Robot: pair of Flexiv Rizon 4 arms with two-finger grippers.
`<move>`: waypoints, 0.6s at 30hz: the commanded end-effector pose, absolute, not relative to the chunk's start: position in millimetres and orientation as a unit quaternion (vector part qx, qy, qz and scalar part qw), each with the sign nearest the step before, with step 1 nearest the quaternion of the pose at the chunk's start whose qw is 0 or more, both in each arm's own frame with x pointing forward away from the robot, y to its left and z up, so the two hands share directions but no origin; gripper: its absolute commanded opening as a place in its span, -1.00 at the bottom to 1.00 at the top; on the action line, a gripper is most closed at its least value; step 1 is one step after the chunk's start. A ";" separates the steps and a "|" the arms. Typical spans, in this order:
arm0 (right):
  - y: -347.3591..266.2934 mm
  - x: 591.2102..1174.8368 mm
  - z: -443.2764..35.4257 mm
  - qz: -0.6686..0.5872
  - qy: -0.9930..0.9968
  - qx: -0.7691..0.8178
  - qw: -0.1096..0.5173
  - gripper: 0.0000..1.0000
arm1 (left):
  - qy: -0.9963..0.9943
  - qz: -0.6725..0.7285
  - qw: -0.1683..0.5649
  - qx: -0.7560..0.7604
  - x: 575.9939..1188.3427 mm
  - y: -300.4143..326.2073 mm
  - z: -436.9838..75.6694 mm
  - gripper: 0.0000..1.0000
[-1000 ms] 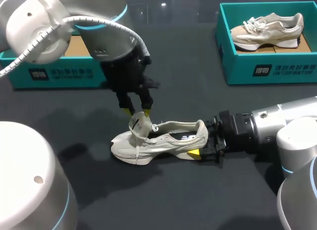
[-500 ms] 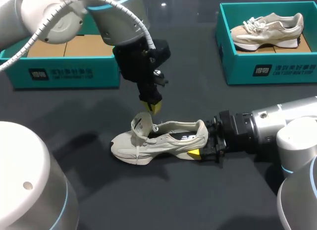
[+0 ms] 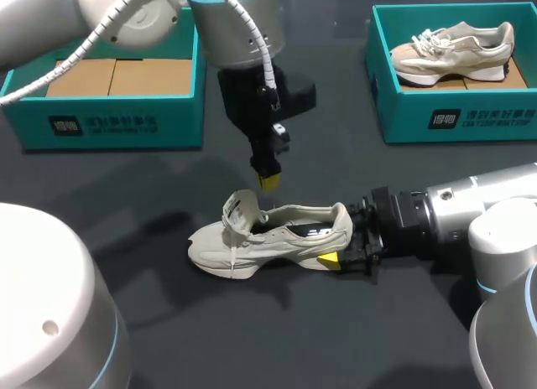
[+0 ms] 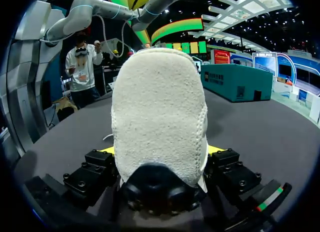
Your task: Take the shoe out of the shoebox, open the shoe tongue, remove and reinsert the insole, then place the shoe into the shoebox
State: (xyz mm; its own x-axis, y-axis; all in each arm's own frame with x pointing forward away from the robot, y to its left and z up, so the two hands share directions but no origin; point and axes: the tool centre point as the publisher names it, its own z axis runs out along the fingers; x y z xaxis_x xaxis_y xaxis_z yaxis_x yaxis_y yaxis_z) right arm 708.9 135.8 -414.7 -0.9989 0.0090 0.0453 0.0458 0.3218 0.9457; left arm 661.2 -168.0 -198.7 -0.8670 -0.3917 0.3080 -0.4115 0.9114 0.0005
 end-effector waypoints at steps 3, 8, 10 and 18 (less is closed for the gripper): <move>140.7 710.5 -418.3 -0.580 -0.814 -0.017 0.016 -1.00 | -0.986 0.053 0.097 0.122 659.2 -183.8 -218.0 -1.00; 140.7 710.5 -418.3 -0.580 -0.814 -0.017 0.016 -1.00 | -0.989 0.060 0.071 0.111 657.9 -185.3 -222.4 -1.00; 140.7 710.5 -418.3 -0.580 -0.814 -0.017 0.016 -1.00 | -0.989 0.060 0.071 0.111 657.9 -185.3 -222.4 -1.00; 140.7 710.5 -418.3 -0.580 -0.814 -0.017 0.016 -1.00 | -0.993 0.063 0.059 0.076 662.0 -201.4 -247.6 -1.00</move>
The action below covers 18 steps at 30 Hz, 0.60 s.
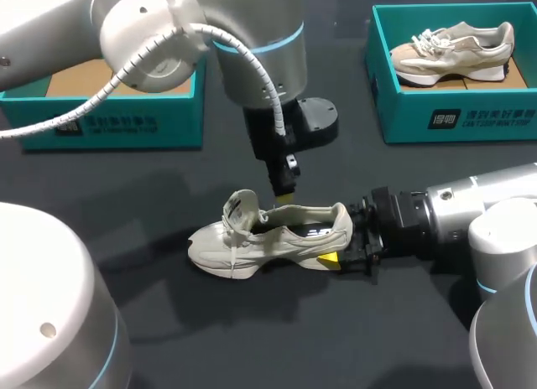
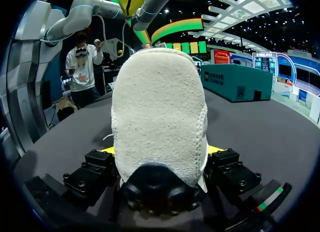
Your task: Take the shoe out of the shoebox, open the shoe tongue, remove and reinsert the insole, then place the shoe into the shoebox
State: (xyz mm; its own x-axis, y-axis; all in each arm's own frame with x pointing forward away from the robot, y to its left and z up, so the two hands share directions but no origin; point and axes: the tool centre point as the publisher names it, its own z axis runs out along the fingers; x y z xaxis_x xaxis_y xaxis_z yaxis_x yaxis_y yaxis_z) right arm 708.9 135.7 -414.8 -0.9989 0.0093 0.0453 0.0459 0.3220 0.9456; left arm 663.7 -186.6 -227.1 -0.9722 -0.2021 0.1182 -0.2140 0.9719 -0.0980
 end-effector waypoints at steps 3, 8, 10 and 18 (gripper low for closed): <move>140.7 710.5 -418.3 -0.580 -0.814 -0.017 0.016 -1.00 | -0.994 0.091 0.047 0.032 670.4 -210.5 -266.6 -1.00; 140.7 710.5 -418.3 -0.580 -0.814 -0.017 0.016 -1.00 | -0.995 0.093 0.024 -0.004 678.5 -218.9 -281.1 -1.00; 140.7 710.5 -418.3 -0.580 -0.814 -0.017 0.016 -1.00 | -0.995 0.093 0.024 -0.004 678.5 -218.9 -281.1 -1.00; 140.7 710.5 -418.3 -0.580 -0.814 -0.017 0.016 -1.00 | -0.996 0.087 0.018 -0.015 679.8 -226.0 -295.4 -1.00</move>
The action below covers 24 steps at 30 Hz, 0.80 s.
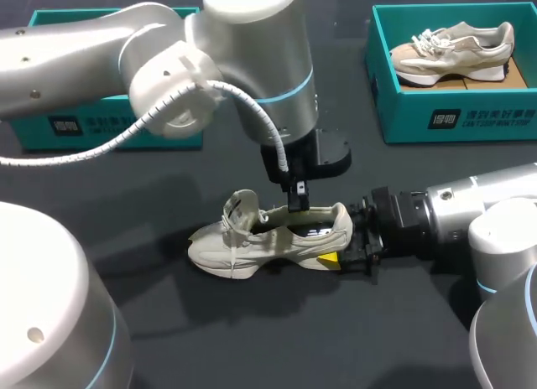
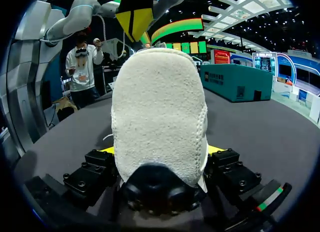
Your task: Take the shoe out of the shoebox, open the shoe tongue, remove and reinsert the insole, then place the shoe into the shoebox
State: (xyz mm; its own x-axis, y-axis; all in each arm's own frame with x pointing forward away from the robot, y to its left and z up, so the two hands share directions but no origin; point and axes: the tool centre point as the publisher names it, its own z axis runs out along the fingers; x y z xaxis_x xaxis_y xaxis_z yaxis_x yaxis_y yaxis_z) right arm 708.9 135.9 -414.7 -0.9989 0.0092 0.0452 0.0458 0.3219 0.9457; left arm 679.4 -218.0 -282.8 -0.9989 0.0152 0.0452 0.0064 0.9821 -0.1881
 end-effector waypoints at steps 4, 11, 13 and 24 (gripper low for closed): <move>140.7 710.5 -418.3 -0.580 -0.814 -0.017 0.016 -1.00 | -0.995 0.090 0.026 -0.019 695.2 -231.9 -325.0 -1.00; 140.7 710.5 -418.3 -0.580 -0.814 -0.017 0.016 -1.00 | -0.995 0.096 0.016 -0.029 702.2 -231.9 -333.5 -1.00; 140.7 710.5 -418.3 -0.580 -0.814 -0.017 0.016 -1.00 | -0.995 0.096 0.016 -0.029 702.2 -231.9 -333.5 -1.00; 140.7 710.5 -418.3 -0.580 -0.814 -0.017 0.016 -1.00 | -0.995 0.081 0.051 -0.033 712.3 -237.5 -370.2 -1.00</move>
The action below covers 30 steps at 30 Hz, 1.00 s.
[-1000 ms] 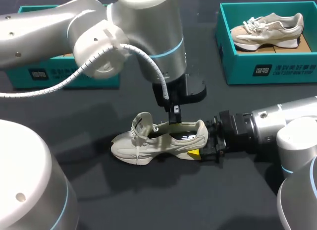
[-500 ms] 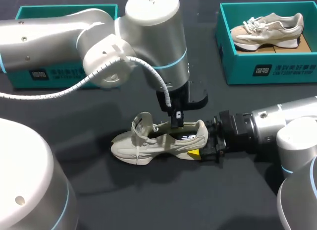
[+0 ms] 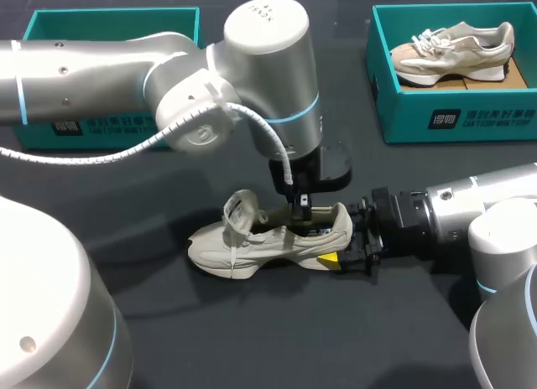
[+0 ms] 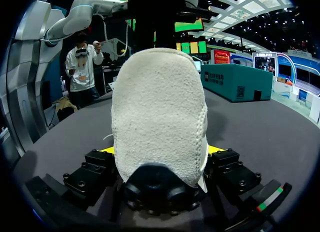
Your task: Take the shoe out of the shoebox, open the shoe tongue, remove and reinsert the insole, then place the shoe into the shoebox
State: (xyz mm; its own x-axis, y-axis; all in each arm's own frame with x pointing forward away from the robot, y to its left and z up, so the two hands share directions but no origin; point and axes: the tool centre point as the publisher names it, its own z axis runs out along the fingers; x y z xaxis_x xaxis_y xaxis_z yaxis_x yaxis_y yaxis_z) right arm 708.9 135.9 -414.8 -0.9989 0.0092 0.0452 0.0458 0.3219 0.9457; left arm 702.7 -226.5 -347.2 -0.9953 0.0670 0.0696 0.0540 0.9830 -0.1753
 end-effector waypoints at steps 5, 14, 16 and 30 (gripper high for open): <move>140.7 710.5 -418.3 -0.580 -0.814 -0.017 0.016 -1.00 | -0.994 0.080 0.061 -0.038 710.1 -235.1 -378.5 -1.00; 140.7 710.5 -418.3 -0.580 -0.814 -0.017 0.016 -1.00 | -0.996 0.068 0.048 -0.043 693.8 -222.4 -381.3 -1.00; 140.7 710.5 -418.3 -0.580 -0.814 -0.017 0.016 -1.00 | -0.996 0.065 0.050 -0.038 693.0 -217.8 -382.5 -1.00; 140.7 710.5 -418.3 -0.580 -0.814 -0.017 0.016 -1.00 | -0.994 0.064 0.077 -0.038 683.7 -193.7 -393.7 -1.00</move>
